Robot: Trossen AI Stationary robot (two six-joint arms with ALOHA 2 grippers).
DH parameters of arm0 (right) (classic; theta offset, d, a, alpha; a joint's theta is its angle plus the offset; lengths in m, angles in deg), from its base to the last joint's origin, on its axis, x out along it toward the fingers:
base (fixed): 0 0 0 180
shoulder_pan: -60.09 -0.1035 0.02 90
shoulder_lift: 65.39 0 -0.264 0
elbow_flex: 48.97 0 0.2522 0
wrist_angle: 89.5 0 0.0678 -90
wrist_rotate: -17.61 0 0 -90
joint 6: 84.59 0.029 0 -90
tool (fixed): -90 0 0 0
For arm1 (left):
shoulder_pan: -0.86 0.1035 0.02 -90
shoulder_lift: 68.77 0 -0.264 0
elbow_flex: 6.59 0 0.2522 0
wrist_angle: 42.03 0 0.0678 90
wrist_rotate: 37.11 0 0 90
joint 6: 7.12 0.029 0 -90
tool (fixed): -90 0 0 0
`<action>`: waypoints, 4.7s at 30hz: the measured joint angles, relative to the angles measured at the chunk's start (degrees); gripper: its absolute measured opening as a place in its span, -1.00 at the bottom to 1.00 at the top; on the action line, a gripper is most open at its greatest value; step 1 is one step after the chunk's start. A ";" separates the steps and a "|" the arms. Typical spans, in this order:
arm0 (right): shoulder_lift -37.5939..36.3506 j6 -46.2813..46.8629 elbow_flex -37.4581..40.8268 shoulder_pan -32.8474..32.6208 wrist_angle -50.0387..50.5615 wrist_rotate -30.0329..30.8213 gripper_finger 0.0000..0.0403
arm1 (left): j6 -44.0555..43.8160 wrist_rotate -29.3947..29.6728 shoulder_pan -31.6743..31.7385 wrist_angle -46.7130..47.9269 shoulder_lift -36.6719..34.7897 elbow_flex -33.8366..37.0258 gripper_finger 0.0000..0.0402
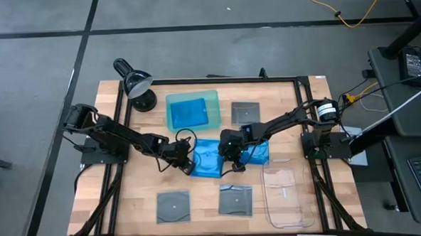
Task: Pick & place jewel cases by type
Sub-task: Put the left blue CD case into the green bin
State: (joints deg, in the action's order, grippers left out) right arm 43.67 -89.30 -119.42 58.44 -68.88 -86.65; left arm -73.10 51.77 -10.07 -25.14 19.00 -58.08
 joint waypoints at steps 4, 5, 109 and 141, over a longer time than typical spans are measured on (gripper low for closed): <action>0.00 -0.02 0.00 0.20 0.09 -0.10 -0.95 | 0.03 0.07 1.19 2.24 -0.69 -0.04 -0.98; 0.00 -0.02 0.00 0.21 0.09 -0.13 -0.95 | -0.39 -0.06 1.49 2.35 -0.68 -0.04 -0.98; 0.13 -3.06 -0.20 1.03 -0.57 0.65 -0.95 | 2.66 0.13 6.45 -13.98 -1.44 -3.02 -0.05; -0.21 -3.01 0.00 1.29 0.30 0.48 -0.95 | 4.86 0.85 8.72 -2.52 -1.66 -3.76 -0.86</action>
State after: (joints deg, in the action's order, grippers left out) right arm 43.46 -92.32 -119.42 59.73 -68.59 -86.17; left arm -68.25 52.62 -1.35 -27.67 17.34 -61.84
